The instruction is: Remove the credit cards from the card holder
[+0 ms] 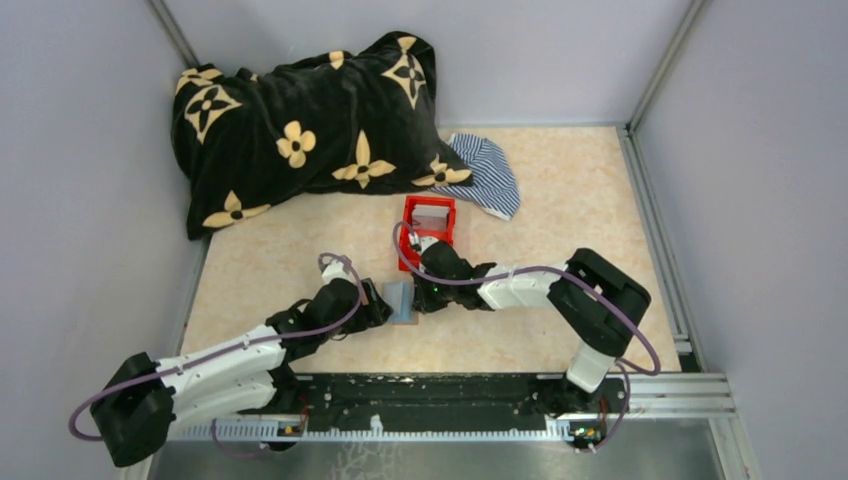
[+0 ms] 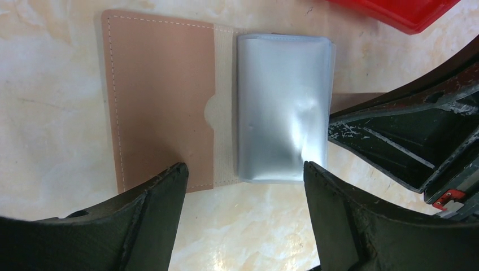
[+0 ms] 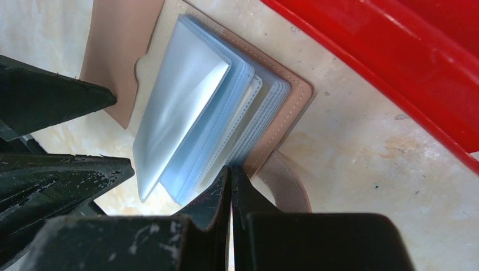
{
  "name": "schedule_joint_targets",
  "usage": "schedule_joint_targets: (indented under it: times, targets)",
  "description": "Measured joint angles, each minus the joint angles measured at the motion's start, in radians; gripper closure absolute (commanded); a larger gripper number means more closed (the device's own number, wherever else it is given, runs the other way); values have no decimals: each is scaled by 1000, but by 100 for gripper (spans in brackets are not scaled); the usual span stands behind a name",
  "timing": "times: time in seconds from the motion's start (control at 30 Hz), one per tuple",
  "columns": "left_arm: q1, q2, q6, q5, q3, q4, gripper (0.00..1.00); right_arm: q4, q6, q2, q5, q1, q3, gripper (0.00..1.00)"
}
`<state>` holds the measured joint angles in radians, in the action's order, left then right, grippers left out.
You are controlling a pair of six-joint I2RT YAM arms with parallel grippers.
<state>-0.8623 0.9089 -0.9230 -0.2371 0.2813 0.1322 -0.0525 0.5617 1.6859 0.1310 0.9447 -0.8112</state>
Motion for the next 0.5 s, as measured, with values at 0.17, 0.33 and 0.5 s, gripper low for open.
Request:
schedule_joint_targets:
  times: [0.17, 0.33, 0.5]
  targets:
    - [1, 37, 2, -5, 1, -55, 18, -4, -1, -5, -16, -3, 6, 100]
    - [1, 39, 2, -6, -1, -63, 18, -21, 7, -10, -19, -5, 20, 100]
    - [1, 43, 0, -3, -17, -109, 19, -65, 26, -43, -8, -27, 78, 100]
